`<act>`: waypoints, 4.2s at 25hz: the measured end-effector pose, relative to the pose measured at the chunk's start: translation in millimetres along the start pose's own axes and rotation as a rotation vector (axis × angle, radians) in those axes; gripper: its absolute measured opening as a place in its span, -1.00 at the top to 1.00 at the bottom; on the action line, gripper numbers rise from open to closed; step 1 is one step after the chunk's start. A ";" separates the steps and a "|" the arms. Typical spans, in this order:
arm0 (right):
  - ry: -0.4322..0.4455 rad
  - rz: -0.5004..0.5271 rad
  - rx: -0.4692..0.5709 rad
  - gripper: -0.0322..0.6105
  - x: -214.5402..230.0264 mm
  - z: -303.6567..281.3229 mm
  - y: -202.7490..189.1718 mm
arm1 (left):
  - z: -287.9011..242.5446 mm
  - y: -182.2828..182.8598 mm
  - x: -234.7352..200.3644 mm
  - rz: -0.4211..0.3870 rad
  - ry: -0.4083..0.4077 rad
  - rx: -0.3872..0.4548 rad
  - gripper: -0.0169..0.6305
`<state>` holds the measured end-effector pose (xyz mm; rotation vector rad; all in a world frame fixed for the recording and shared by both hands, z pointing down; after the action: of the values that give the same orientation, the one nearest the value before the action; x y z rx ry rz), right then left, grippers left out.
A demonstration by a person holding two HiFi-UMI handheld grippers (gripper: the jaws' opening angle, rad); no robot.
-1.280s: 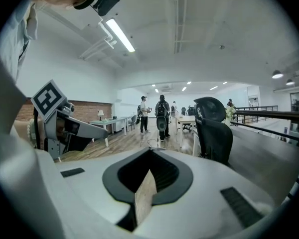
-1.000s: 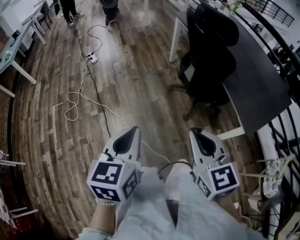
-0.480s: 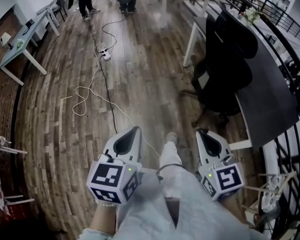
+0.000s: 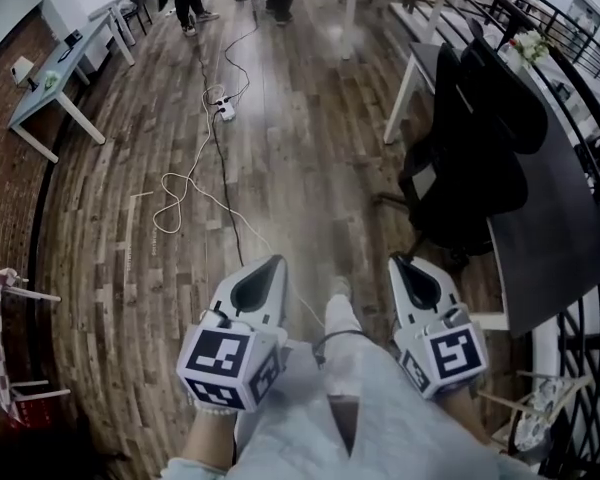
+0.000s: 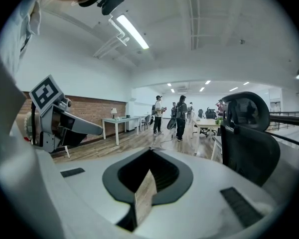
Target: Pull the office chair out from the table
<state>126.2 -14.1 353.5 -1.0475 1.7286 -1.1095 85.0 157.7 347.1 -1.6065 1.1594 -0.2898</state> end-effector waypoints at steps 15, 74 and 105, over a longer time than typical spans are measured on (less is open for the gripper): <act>0.031 -0.013 -0.018 0.89 124.2 -107.4 8.0 | -152.0 71.5 7.4 -0.006 -0.004 -0.023 0.93; -1.237 -0.114 -0.476 0.88 328.2 -71.0 -24.1 | -552.4 196.8 171.6 -0.875 -1.048 -0.021 0.92; -0.880 0.263 -1.245 0.20 329.5 -41.9 -89.8 | -645.6 153.4 196.2 -2.048 -0.875 0.431 0.32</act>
<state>-0.8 -332.2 386.9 -1.5783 1.5960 0.7240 -344.7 -382.4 396.9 -1.5937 -1.3968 -0.8551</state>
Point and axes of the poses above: the fingertips, and each gripper's own axes: z backward along the fingers, x to its right, y out of its top, the point moved 2 cm from there along z, backward along the fingers, and after that the axes turned 11 degrees about z, right-handed, at the moved point
